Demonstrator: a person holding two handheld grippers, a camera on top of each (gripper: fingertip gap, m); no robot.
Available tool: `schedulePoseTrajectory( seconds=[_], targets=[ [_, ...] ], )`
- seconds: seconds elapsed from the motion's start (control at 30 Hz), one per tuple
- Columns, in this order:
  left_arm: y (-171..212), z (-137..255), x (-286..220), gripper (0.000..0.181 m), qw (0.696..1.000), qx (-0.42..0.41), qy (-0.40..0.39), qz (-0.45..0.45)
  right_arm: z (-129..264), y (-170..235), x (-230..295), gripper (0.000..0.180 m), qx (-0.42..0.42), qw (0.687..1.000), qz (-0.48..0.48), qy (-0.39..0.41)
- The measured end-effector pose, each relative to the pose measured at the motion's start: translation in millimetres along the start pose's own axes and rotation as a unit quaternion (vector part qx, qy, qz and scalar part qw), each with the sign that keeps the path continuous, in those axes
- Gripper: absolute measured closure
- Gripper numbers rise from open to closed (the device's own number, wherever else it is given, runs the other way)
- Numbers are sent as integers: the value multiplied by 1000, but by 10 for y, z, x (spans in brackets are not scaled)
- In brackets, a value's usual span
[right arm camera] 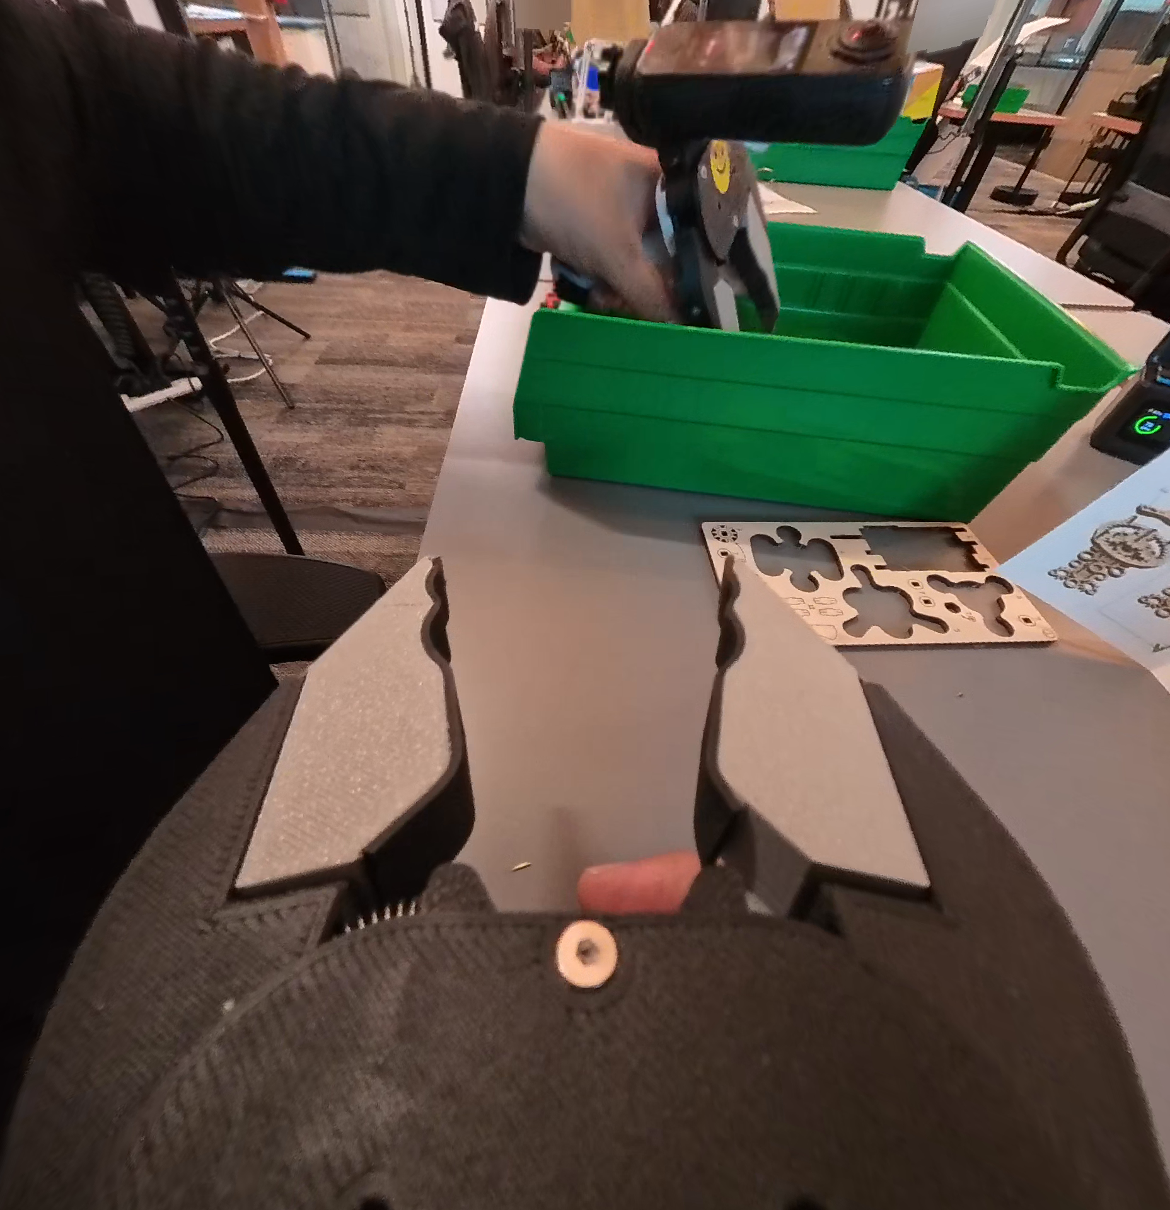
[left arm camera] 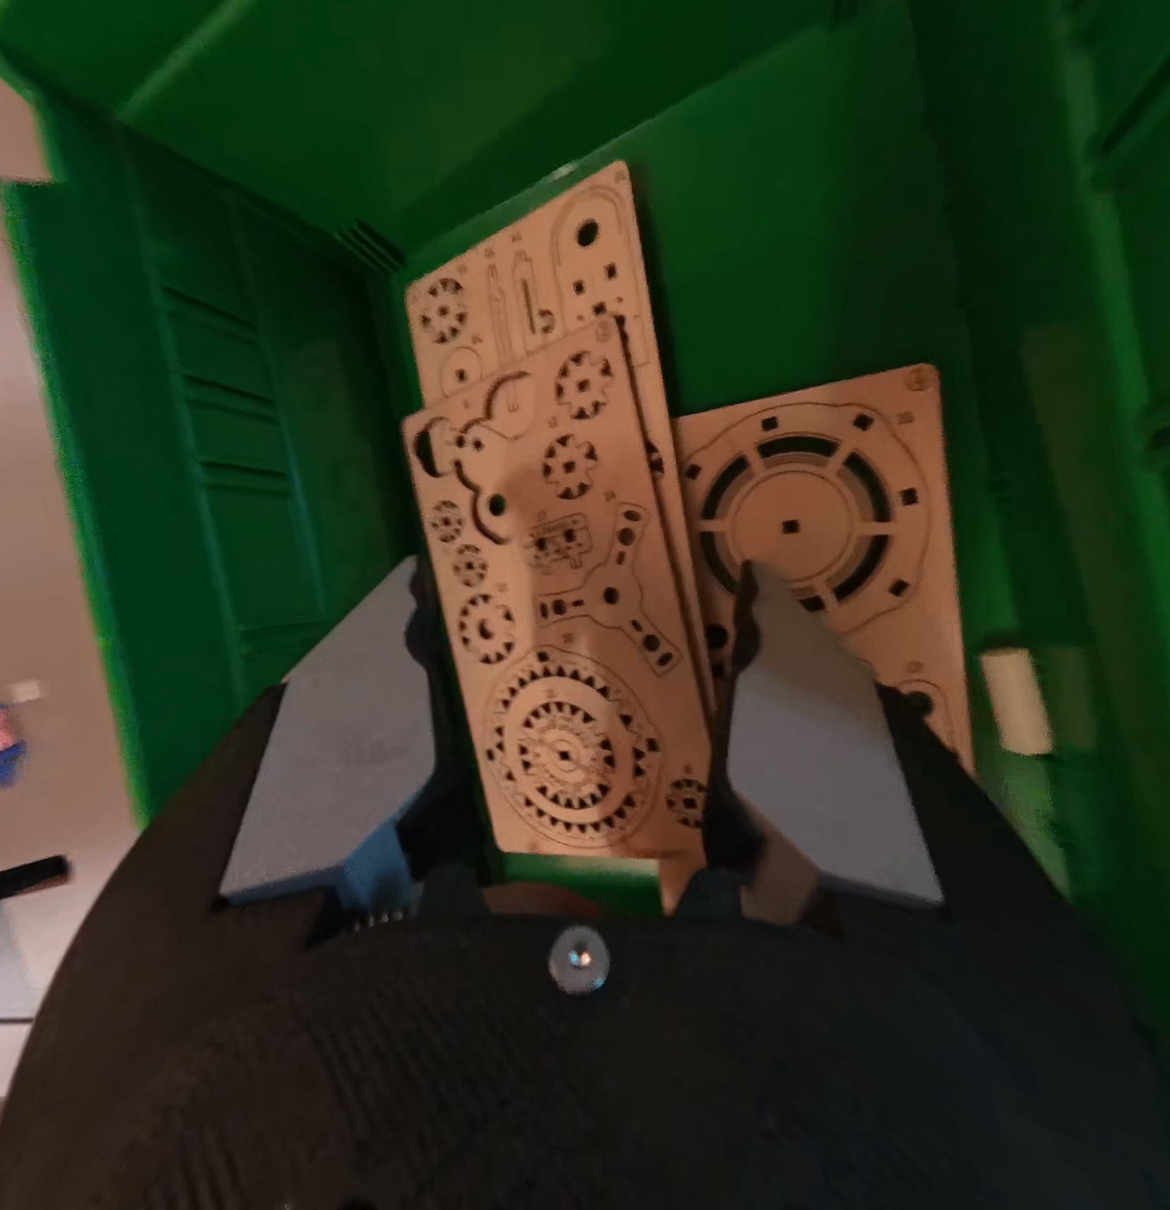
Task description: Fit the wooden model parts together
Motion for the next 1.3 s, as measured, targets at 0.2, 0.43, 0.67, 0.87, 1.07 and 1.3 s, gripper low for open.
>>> schedulePoseTrajectory(
  seconds=[0.2,0.43,0.67,0.87,1.07,1.3],
  targets=[
    [21,-21,-11,112,999,-2,21,-26,67,-59,-8,100,-19,1000,-11,0],
    [31,24,101,168,996,-8,-46,-72,106,-63,5,100,-23,1000,-11,0],
    [23,136,466,149,996,-23,-80,-37,128,-73,10,100,-24,1000,-3,6],
    [125,131,496,173,999,-36,-23,-6,157,-79,-3,101,-28,1000,-4,10],
    [115,254,754,175,991,-25,-124,-42,161,-85,9,101,-29,1000,-2,8],
    [271,261,1374,175,994,-29,-25,107,175,-87,16,101,-30,1000,0,10]
  ],
)
Point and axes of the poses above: each gripper's, where its closed fingertips meet, z back along the fingers, y out of its underside, x = y × z across the jaws, the point moved 6 cm from there along z, back along the fingers, and after that the axes turned 1 degree about -y, right-handed, at the moved point
